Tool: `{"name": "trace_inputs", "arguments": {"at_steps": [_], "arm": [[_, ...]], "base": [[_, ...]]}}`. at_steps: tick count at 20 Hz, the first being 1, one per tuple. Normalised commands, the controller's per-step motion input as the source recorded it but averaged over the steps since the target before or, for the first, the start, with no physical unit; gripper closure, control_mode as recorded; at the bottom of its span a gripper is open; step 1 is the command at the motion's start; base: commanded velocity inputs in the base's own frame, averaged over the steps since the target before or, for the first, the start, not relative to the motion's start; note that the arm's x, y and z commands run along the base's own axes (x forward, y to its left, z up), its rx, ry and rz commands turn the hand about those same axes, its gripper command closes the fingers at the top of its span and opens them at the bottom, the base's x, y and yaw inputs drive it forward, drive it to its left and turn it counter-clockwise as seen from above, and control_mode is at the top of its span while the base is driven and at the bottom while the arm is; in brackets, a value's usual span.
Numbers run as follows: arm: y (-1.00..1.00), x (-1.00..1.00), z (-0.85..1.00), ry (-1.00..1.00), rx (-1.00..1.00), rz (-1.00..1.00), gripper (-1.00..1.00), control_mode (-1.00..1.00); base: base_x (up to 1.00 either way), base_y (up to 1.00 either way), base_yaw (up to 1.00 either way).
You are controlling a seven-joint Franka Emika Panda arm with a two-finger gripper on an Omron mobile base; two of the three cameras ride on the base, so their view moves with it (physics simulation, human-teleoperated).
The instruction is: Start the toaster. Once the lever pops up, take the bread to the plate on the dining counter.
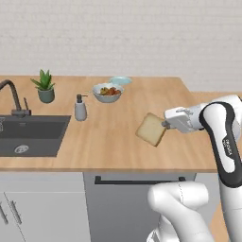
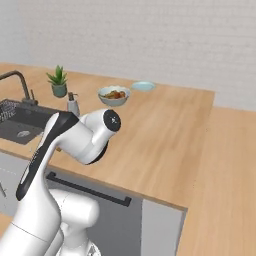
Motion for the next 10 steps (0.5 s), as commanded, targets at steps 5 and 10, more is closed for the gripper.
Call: {"name": "trace_inputs", "arguments": {"at_steps": [5,10], "arm": [[0.00,0.00,0.00,0.00,0.00,0.00,1.00,1.00],[0.00,0.00,0.00,0.00,0.00,0.00,1.00,1.00]], "base": [[0.00,-1.00,0.00],[0.00,-1.00,0.00]]}}
